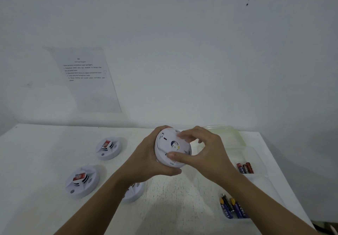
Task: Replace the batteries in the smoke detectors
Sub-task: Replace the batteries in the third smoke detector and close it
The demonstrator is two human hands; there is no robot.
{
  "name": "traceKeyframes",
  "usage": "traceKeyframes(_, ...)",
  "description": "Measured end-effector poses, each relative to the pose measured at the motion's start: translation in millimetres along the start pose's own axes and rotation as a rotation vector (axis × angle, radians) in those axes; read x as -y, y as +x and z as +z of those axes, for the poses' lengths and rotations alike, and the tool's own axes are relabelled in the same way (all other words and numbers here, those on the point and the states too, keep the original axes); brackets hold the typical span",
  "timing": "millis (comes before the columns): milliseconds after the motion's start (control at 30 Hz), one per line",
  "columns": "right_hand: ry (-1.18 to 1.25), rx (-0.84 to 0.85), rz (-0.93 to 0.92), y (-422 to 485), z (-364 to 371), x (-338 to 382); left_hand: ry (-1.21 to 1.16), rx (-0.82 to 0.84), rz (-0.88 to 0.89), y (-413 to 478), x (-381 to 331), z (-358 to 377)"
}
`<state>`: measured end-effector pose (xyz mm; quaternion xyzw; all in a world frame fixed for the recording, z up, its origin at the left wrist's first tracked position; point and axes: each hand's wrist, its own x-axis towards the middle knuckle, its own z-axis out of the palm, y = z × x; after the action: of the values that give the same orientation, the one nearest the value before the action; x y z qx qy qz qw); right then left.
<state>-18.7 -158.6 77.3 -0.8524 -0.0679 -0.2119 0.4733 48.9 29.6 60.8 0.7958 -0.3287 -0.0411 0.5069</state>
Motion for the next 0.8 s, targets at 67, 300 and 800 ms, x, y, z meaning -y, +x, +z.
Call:
traceKeyframes(67, -0.024, 0.022, 0.024, 2, -3, 1, 0.020, 0.018, -0.006, 1, 2, 1)
traceKeyframes(300, -0.071, 0.003, 0.043, 3, 1, -3, 0.024, 0.015, -0.001, 5, 7, 1)
traceKeyframes(800, -0.073, -0.127, 0.125, -8, 19, -5, 0.070, -0.021, 0.081, -3, 0, 9)
